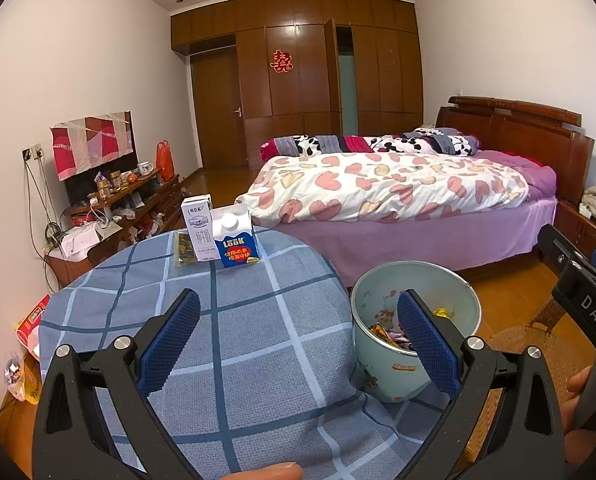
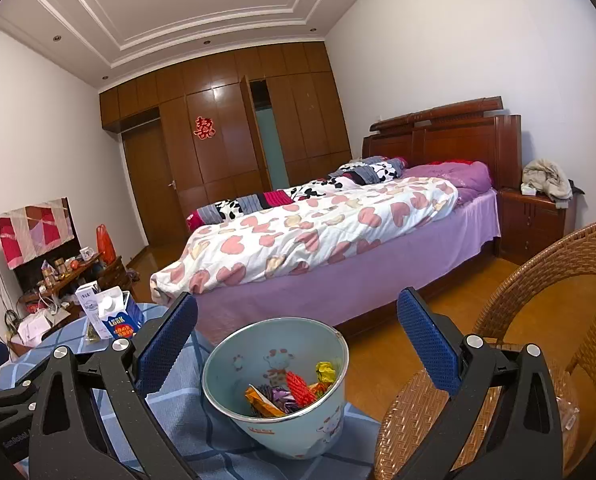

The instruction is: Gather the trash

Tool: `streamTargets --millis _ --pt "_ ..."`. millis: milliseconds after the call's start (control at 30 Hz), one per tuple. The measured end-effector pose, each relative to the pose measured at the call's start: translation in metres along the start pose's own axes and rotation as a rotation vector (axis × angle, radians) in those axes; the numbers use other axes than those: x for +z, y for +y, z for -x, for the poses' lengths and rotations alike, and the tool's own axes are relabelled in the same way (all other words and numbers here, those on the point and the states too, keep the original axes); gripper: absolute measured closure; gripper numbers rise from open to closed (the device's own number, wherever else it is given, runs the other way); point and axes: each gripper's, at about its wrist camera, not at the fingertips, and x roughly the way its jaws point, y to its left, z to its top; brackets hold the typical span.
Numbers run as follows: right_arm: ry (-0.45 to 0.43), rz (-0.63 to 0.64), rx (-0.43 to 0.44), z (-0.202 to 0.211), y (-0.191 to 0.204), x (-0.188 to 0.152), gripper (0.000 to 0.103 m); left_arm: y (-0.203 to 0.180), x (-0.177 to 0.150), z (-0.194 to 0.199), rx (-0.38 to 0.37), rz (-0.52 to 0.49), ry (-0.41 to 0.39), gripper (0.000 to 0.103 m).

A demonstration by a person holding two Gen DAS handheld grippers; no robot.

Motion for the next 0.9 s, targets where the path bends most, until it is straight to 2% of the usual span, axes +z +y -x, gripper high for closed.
streamTargets --millis 900 --pt "0.004 0.001 0.001 -0.0013 -0.0003 -0.0014 0.005 0.0014 0.0012 0.0013 0.006 0.002 -0.006 0.006"
